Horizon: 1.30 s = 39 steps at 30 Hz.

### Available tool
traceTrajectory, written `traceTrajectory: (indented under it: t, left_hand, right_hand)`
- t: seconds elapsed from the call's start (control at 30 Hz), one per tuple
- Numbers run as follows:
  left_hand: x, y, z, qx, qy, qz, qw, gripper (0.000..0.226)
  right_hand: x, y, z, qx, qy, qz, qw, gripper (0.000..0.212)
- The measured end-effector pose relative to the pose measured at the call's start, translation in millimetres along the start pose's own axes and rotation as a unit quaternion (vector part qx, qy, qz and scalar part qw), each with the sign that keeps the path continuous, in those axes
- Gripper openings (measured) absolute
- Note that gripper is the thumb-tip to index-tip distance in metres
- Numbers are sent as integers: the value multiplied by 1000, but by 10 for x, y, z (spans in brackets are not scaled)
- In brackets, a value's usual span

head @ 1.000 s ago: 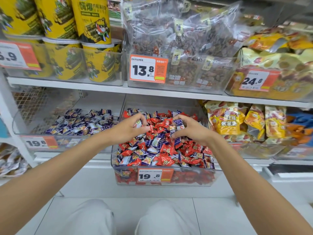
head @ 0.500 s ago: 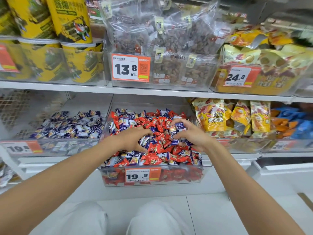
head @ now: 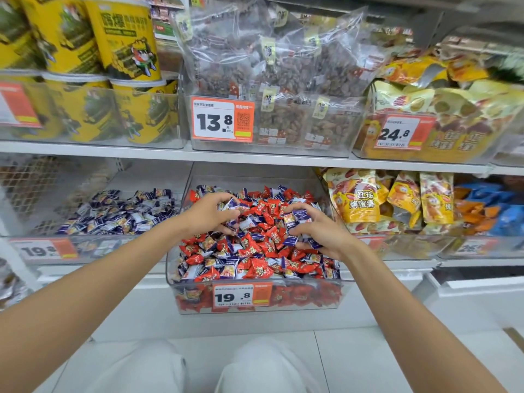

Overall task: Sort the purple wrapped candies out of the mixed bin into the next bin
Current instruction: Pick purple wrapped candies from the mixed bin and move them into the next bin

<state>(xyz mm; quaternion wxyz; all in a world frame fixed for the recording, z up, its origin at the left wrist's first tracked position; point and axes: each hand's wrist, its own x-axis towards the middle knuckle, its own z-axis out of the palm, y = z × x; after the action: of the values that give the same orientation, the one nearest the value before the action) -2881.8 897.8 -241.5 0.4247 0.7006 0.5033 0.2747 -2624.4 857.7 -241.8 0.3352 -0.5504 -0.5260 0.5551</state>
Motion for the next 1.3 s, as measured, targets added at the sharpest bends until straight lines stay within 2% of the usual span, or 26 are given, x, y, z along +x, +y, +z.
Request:
traceTrajectory:
  t: [0.1,0.2,0.33,0.4,0.47,0.57,0.67,0.73,0.8,0.9,0.97,1.03,1.1,1.2,1.3]
  left_hand:
    - [-16,6,-56,-55,-15,-21,998,13]
    - [-34,1,-109,-69,-29,-34,997,13]
    - [-45,-58,-133,48,-50,-7,998,13]
    - [-9,-114,-96,113,-75,13,991,6]
    - [31,-158,-54,176,-110,12,978,14]
    - [100,-190,28,293,-136,-3,946,28]
    - [163,-177,108,356,-150,-16,922,33]
    - [195,-165,119,338,-154,-30,928,27]
    - [174,-144,83,301,-145,-30,942,24]
    - [107,-142,-36,215,-91,-23,972,27]
    - [48,-122,-121,126,-56,-44,989,35]
    - [-12,-73,-163,39,-47,-74,995,51]
    - [-79,-16,-169,3,-44,-68,997,56]
    - [-181,25,-177,13,-38,-34,999,38]
    - [-280,45,-213,29,-23,-5,999,33]
  right_hand:
    - [43,-16,69,-20,-11,-6,1000,31]
    - [104,-4,130,-33,-34,-7,999,30]
    - [156,-42,210,-109,-15,-43,993,28]
    - [218,-66,246,-218,-18,-97,971,23]
    - [320,-67,307,-338,-52,-113,933,27]
    - [490,-30,430,-450,-100,-81,884,49]
    - [579,-58,529,-499,-103,-54,859,36]
    - [577,-60,535,-482,-98,-56,869,23]
    - [534,-19,465,-416,-86,-76,902,10]
    - [393,60,301,-292,-37,-81,952,11]
    - [319,92,214,-259,-18,-89,962,12]
    - [317,90,189,-273,-8,-104,956,10]
    - [362,54,251,-335,-6,-115,935,19]
    - [475,19,413,-448,-41,-93,888,35]
    - [567,-17,486,-500,-66,-66,861,26]
